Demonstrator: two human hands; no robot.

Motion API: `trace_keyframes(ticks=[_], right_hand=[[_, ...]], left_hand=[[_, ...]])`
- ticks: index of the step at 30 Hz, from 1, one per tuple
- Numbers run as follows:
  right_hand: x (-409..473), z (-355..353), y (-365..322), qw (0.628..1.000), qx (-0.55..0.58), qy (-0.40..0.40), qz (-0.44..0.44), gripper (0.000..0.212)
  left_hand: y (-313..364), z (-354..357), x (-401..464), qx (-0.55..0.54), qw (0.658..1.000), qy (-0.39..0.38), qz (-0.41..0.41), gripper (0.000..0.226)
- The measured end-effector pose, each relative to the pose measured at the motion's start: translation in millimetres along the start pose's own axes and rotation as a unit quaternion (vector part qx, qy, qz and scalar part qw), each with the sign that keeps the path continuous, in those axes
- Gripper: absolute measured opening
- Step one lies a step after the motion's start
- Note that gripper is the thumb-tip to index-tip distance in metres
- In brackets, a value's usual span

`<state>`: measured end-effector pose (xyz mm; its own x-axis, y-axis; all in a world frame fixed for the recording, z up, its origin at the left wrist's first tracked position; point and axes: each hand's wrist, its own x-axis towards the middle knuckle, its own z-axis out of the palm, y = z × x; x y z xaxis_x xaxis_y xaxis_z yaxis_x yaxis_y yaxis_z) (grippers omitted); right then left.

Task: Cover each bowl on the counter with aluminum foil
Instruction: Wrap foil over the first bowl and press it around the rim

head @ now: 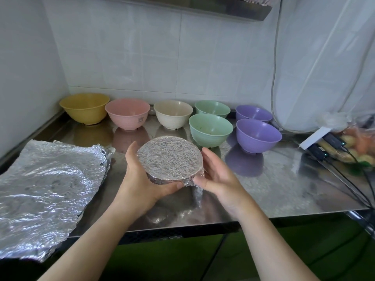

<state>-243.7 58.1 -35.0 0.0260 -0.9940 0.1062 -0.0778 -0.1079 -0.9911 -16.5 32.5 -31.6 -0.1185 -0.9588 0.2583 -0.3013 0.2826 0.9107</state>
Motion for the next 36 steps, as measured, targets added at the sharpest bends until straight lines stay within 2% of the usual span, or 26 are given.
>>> trace_keyframes(ticks=[3,8,15,21,26,29,35,36], right_hand=[[1,2,9,0.997,-0.060,0.042,-0.027,0.084],[1,10,9,0.989,-0.084,0.110,-0.056,0.058],[-4,6,11,0.990,-0.045,0.113,-0.067,0.013],[-7,5,9,0.971,-0.188,0.121,-0.080,0.023],[-6,8,8,0.930,-0.305,0.144,-0.147,0.031],[-5,13,5,0.912,-0.334,0.165,-0.172,0.032],[-10,34,2,0.894,-0.379,0.192,-0.144,0.037],[-10,38,3,0.890,-0.389,0.190,-0.140,0.031]], left_hand=[[0,0,0,0.004,1.000,-0.004,0.003,0.153],[1,-1,1,0.006,1.000,-0.009,0.004,0.155],[1,-3,0,0.009,1.000,-0.011,0.005,0.153],[2,-2,0,0.010,1.000,-0.005,0.003,0.149],[2,-3,0,0.013,1.000,-0.007,0.003,0.150],[2,-2,0,0.009,1.000,-0.008,0.000,0.151],[1,-1,-1,0.004,1.000,-0.006,-0.001,0.151],[1,0,-1,0.002,1.000,-0.007,-0.002,0.151]])
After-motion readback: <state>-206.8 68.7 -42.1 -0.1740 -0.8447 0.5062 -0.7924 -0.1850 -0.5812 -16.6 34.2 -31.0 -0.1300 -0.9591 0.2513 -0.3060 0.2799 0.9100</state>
